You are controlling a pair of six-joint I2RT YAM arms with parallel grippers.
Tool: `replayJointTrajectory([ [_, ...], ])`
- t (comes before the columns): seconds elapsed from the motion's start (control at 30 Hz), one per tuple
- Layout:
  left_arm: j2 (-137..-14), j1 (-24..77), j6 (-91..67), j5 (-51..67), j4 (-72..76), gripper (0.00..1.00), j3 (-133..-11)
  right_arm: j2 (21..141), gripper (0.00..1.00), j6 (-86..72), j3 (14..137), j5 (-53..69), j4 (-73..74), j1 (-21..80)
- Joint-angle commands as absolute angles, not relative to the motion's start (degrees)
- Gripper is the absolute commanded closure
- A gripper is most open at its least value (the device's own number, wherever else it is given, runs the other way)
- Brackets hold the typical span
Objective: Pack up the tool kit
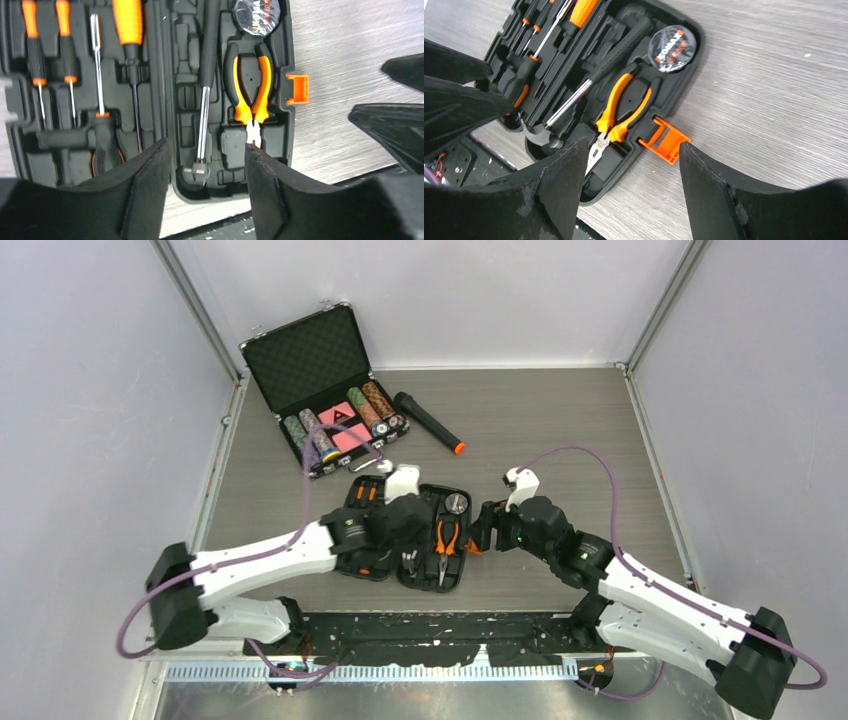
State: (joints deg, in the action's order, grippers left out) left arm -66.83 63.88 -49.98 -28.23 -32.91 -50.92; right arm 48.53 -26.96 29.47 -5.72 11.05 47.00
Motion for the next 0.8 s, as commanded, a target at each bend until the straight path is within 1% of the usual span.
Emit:
replayJointTrajectory([
  [0.0, -77.69, 63.76, -37.91, -29.19, -37.17, 0.48, -61.68, 43.47, 0.29, -28.46, 27.75, -15.47, 12.98, 46.71],
  [0.13, -88.57, 63.62, -34.26, -30.39, -39.95, 0.54, -68.87, 37.78, 0.29, -30.55, 25.63, -21.88, 16.36, 46.60],
  [0.23, -94.44, 63.60, -33.04, -30.85, -42.11, 0.58, -72.26, 32.98, 0.28, -32.00, 24.02, -25.72, 18.37, 46.51],
  [0.4, -101.18, 63.66, -33.31, -29.94, -44.12, 0.64, -74.08, 27.38, 0.28, -33.18, 21.50, -29.53, 19.70, 46.18],
  [0.53, -104.94, 63.65, -34.02, -30.31, -46.07, 0.64, -75.57, 26.26, 0.28, -33.74, 20.65, -30.53, 19.86, 45.85],
  [0.7, -109.72, 63.64, -34.41, -31.87, -51.12, 0.65, -80.86, 26.57, 0.27, -33.73, 20.72, -30.59, 19.86, 45.54],
  [0.77, -110.72, 63.55, -34.14, -32.01, -51.66, 0.68, -81.46, 26.39, 0.27, -33.59, 20.62, -30.58, 19.82, 45.43],
])
